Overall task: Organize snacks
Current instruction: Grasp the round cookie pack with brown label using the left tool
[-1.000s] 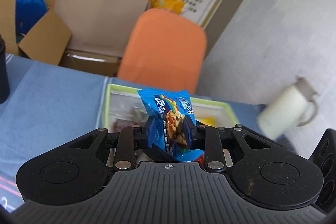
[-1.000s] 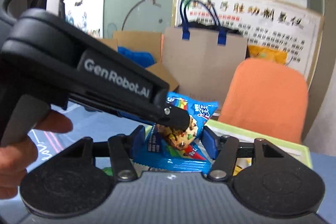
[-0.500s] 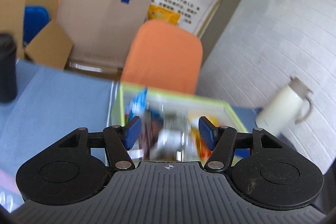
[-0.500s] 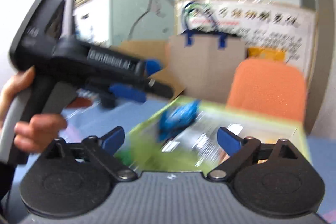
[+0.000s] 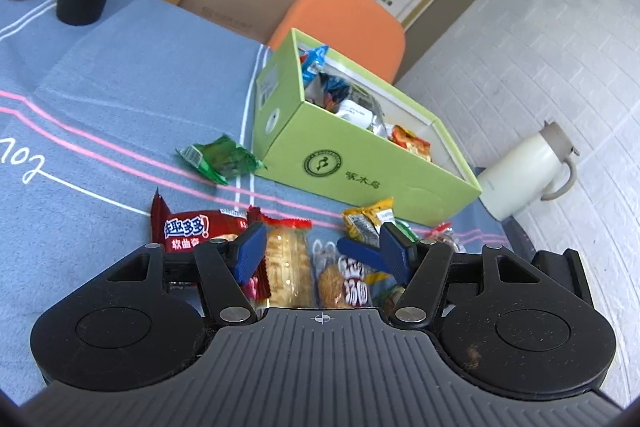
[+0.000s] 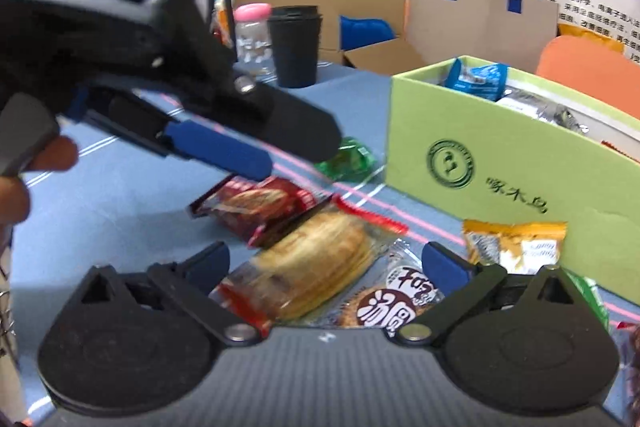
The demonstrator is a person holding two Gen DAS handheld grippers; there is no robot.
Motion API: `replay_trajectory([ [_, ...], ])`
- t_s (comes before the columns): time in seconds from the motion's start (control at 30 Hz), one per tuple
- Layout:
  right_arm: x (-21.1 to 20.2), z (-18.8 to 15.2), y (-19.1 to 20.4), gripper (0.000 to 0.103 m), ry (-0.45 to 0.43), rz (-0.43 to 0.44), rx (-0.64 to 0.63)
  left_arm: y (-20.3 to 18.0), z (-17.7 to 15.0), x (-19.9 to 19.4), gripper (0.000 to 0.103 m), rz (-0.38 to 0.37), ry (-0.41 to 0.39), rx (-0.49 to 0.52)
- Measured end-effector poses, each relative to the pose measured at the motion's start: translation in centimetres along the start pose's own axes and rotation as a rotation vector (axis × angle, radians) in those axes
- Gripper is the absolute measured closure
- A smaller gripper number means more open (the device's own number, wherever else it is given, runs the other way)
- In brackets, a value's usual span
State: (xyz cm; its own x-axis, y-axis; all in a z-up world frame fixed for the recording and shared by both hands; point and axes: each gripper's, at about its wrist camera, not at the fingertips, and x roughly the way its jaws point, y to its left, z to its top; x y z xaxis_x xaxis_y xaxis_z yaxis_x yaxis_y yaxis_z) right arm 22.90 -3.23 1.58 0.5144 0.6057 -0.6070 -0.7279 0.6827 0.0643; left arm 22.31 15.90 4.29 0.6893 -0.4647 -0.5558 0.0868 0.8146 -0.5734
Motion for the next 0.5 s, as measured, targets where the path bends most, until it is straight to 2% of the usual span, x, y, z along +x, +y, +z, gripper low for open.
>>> replay_trajectory([
  [0.1,-1.7,-1.5,1.4,0.002,-0.003,0.043,-0.001,0.0,-1.0,0.1,0.052,0.001,0.021,-0.008],
  [0.17,-2.5,-2.1,2.1,0.002,0.005,0.005,-0.013,0.0,-2.2,0.2,0.052,-0.006,0.044,-0.023],
  [0.23,-4.1,-2.9,2.7,0.002,-0.017,0.005,0.007,0.0,-3.5,-0.2,0.053,-0.015,0.053,-0.051],
  [0.33,-6.2,-3.5,2.3,0.002,-0.060,-0.036,0.099,-0.5,-5.1,-0.9,0.053,-0.062,0.067,-0.074],
  [0.4,-7.9,-4.0,2.0,0.002,-0.074,-0.080,0.194,-1.5,-5.4,-1.1,0.053,-0.089,0.081,-0.040],
  [0.5,-9.0,-5.2,1.6,0.002,-0.057,-0.055,0.314,-2.9,-5.2,-0.6,0.053,-0.090,0.092,0.020],
])
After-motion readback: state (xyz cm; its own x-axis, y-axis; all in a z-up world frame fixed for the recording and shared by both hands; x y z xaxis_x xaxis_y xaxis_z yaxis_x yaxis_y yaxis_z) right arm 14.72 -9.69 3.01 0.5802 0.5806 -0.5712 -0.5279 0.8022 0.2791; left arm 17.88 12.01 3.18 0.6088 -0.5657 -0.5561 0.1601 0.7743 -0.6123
